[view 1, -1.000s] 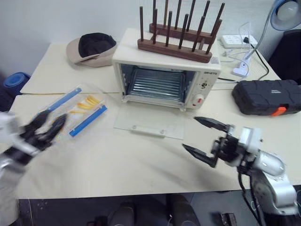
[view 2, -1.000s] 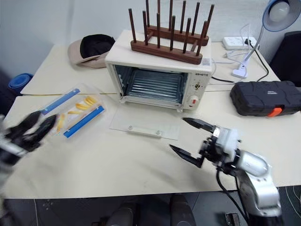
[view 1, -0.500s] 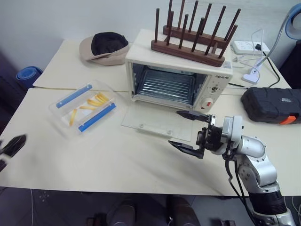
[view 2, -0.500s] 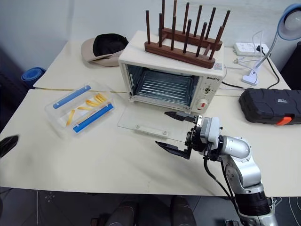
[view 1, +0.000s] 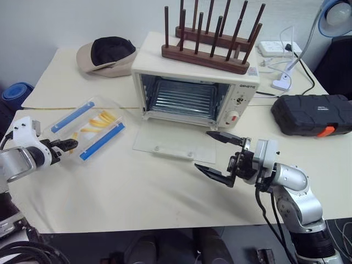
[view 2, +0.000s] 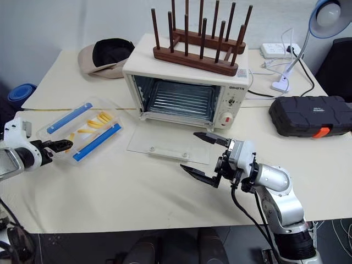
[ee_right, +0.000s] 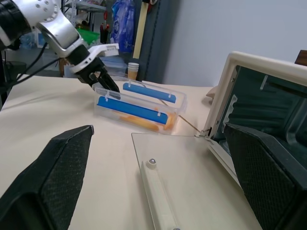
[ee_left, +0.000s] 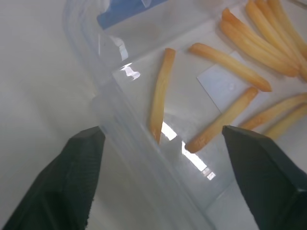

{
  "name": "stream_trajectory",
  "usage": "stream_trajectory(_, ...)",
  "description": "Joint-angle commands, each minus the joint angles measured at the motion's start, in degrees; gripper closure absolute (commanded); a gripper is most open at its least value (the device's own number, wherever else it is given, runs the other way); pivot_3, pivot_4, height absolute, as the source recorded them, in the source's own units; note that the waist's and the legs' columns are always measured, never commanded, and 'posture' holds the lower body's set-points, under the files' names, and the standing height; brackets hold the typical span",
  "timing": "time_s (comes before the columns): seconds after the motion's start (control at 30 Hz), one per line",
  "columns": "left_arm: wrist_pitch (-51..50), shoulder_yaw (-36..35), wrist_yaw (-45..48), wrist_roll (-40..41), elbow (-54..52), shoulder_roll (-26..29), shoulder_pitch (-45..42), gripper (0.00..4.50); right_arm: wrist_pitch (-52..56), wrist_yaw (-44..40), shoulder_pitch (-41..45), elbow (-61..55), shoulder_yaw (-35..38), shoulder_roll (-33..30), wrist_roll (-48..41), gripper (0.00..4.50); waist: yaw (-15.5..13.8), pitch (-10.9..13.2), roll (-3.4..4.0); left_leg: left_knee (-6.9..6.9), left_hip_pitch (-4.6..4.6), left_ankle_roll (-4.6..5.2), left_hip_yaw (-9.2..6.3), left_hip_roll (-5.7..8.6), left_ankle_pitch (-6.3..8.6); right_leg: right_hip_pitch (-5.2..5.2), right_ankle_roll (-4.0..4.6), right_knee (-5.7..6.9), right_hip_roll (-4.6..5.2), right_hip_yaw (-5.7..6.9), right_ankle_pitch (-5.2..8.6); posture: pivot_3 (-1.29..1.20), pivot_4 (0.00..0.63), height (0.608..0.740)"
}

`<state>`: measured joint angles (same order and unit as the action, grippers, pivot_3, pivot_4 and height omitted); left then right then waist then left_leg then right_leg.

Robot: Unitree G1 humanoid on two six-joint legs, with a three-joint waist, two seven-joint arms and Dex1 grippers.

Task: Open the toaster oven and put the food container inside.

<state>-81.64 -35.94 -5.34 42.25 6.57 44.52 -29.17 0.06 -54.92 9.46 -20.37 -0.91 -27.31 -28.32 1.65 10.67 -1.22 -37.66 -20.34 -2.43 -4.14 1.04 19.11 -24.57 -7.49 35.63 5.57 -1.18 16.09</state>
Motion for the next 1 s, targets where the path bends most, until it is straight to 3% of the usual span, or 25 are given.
stream_trajectory(0.03, 1.54, -1.45, 0.45, -3.4, 3.9, 0.79, -2.96, 1.78, -0.85, 1.57, -0.78, -2.42, 0.66, 0.39, 0.19, 0.0, -0.09, 0.0, 0.0, 0.01, 0.01, 0.0, 0.01, 0.0, 0.0, 0.0, 0.0, 0.02, 0.01, -0.01, 0.0, 0.0, 0.15, 0.74)
stream_trajectory(0.17, 6.64, 1.18, 4.07, -7.57, 9.05, 5.52, -5.94, 3.0, -1.09, 2.61, -1.42, -2.68, 0.88, 0.24, 0.58, 0.0, -0.14, -0.01, -0.02, -0.01, 0.0, -0.01, 0.01, 0.0, -0.01, 0.0, 0.0, 0.0, 0.01, -0.01, 0.0, 0.0, 0.15, 0.74)
stream_trajectory(0.33, 9.77, 9.6, 15.98, -9.64, 11.63, 14.22, -7.88, 4.35, -1.08, 3.28, -2.3, -2.47, 1.79, -0.41, 0.6, 0.0, -0.04, -0.01, -0.04, 0.06, 0.01, -0.05, 0.04, -0.04, -0.03, -0.04, 0.0, 0.02, -0.03, -0.05, 0.0, 0.0, 0.15, 0.74)
stream_trajectory(0.43, 10.05, 15.73, 25.32, -8.84, 9.5, 18.61, -9.56, 4.48, -1.16, 3.72, -2.8, -2.01, 2.85, -1.11, 1.0, 0.0, -0.25, -0.01, -0.05, 0.07, -0.01, -0.04, 0.05, -0.01, -0.02, -0.02, 0.0, 0.01, 0.0, -0.05, 0.0, 0.0, 0.15, 0.74)
stream_trajectory(0.53, 6.36, 19.36, 30.65, -6.45, 6.25, 19.32, -13.54, 4.48, -0.95, 4.11, -4.19, -2.02, 4.5, -2.18, 1.26, 0.0, -0.83, -0.01, -0.05, 0.01, -0.08, -0.01, 0.09, 0.02, -0.02, 0.0, -0.01, -0.01, 0.01, 0.01, 0.0, 0.0, 0.15, 0.74)
stream_trajectory(0.7, -2.44, 27.04, 29.36, -7.28, 0.61, 13.88, -20.58, 4.48, -1.74, 3.88, -9.14, -1.88, 8.11, -4.31, 1.4, 0.0, -1.59, -0.01, -0.06, -0.1, -0.23, 0.03, 0.23, 0.05, -0.01, 0.02, -0.01, 0.0, -0.01, 0.12, -0.01, 0.0, 0.15, 0.74)
stream_trajectory(0.8, -4.18, 30.35, 24.96, -7.66, -0.9, 0.99, -27.23, 4.48, -3.56, 4.24, -14.2, -2.23, 10.07, -3.86, 1.98, 0.0, -0.97, 0.0, -0.05, -0.1, -0.13, 0.04, 0.34, 0.0, -0.02, -0.04, -0.03, 0.19, -0.07, -0.06, -0.01, 0.0, 0.15, 0.74)
stream_trajectory(0.87, -3.16, 31.86, 24.06, -8.99, -0.43, -3.12, -29.24, 4.48, -4.12, 4.92, -16.15, -3.16, 10.52, -3.3, 2.22, 0.0, -2.37, 0.0, -0.07, -0.26, -0.21, 0.07, 0.18, 0.04, -0.05, 0.08, -0.03, 0.19, -0.1, 0.13, -0.01, 0.0, 0.15, 0.74)
stream_trajectory(1.0, 0.92, 33.3, 21.91, -12.89, 6.04, -11.07, -33.96, 4.48, -5.08, 6.39, -19.02, -4.81, 10.36, -2.47, 2.61, 0.0, -1.53, 0.03, -0.11, -0.49, -0.34, 0.1, 0.31, 0.15, -0.05, 0.01, -0.21, 0.2, -0.05, -0.08, -0.11, 0.0, 0.15, 0.74)
